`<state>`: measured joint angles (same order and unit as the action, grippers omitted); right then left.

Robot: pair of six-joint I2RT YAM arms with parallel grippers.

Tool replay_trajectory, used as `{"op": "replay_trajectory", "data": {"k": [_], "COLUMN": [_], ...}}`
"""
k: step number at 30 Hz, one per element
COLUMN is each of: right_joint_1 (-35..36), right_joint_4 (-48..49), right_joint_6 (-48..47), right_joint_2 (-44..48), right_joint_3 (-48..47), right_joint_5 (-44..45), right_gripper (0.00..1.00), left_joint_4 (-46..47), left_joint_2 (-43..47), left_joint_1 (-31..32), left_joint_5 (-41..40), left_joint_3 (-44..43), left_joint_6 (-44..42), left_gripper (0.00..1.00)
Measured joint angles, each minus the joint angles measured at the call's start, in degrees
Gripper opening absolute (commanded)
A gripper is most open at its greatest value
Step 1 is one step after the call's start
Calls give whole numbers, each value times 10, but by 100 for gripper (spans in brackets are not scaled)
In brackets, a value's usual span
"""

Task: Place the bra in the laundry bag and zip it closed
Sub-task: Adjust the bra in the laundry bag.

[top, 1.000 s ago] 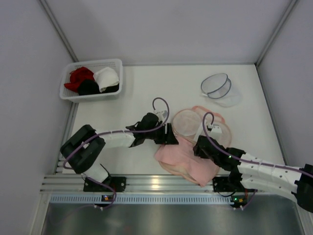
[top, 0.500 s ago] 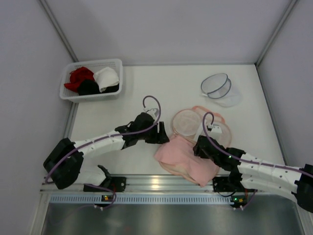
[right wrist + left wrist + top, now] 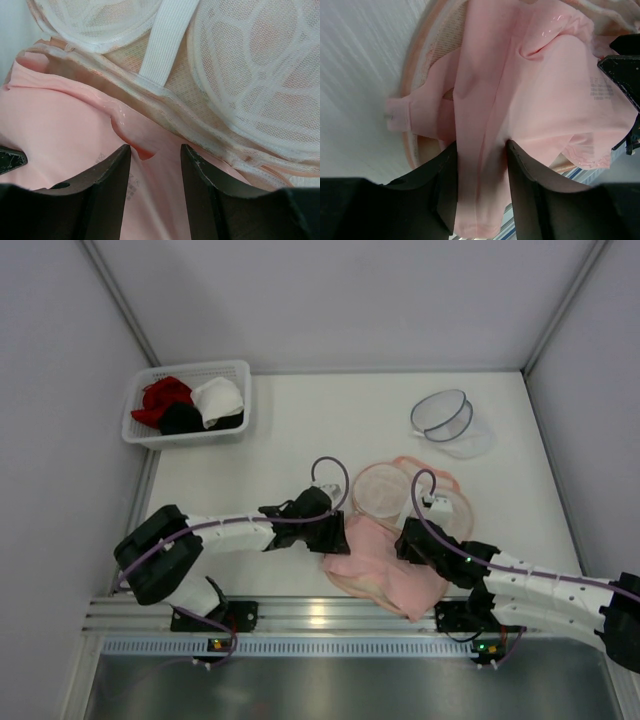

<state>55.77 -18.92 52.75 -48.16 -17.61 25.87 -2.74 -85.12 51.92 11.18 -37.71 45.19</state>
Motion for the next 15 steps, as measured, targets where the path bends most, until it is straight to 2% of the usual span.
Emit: {"op": "replay_trajectory", "data": {"k": [1,4,8,15], "right_joint_1": [0,0,0,0], "right_joint_4": [0,0,0,0], "right_joint_6": [0,0,0,0], "right_joint_2": [0,0,0,0], "right_joint_3": [0,0,0,0], "right_joint_5": [0,0,0,0], "right_gripper": [46,46,46,46], "left_joint_4": [2,19,75,252], "left_joint_2": [-3,-4,5,17], "left_joint_1": [4,9,10,10], "left_joint_5": [2,13,28,62], "left_joint_3": [0,0,8,84], "left_joint_6": [2,5,15,59], "left_gripper": [32,23,22,22]}}
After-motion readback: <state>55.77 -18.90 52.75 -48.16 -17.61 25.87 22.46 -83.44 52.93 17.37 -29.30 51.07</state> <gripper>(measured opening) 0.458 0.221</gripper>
